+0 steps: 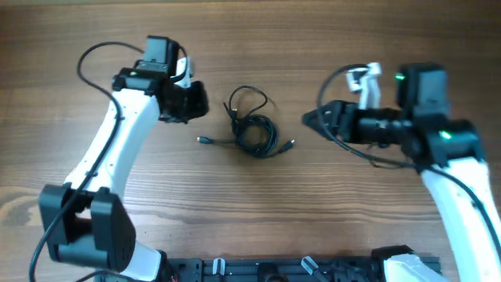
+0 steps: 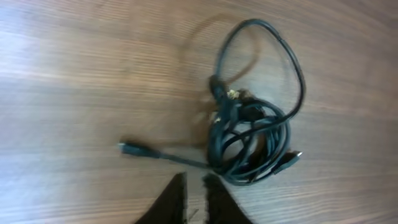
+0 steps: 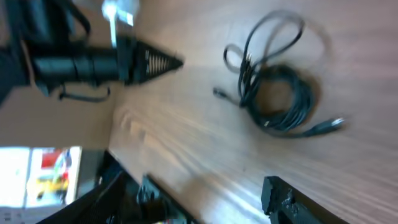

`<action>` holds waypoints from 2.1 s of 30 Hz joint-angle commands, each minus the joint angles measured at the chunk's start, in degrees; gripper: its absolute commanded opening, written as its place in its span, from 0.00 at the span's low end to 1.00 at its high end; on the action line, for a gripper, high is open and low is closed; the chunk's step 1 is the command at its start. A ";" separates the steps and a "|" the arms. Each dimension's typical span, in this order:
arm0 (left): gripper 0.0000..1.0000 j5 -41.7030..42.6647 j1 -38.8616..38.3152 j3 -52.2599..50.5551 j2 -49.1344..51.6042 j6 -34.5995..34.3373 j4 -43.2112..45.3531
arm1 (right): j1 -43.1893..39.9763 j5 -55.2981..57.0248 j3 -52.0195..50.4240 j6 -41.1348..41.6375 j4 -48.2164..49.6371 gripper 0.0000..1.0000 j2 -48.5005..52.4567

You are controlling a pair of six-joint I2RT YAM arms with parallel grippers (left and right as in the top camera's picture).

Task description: Untangle cables

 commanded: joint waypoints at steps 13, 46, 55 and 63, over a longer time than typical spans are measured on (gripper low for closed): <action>0.04 -2.69 -8.63 -0.11 16.06 -7.72 9.11 | 15.17 3.06 -0.98 3.41 13.64 0.72 30.51; 0.04 1.68 -9.62 0.98 17.64 -15.78 2.89 | 21.42 0.52 -14.67 16.55 48.11 0.37 31.52; 0.04 4.28 -9.88 0.96 12.04 0.87 8.92 | 21.75 13.40 -14.69 24.15 49.00 0.35 31.95; 0.04 5.16 -9.88 0.96 18.56 2.86 9.99 | 21.81 9.94 -14.69 24.24 56.57 0.15 39.76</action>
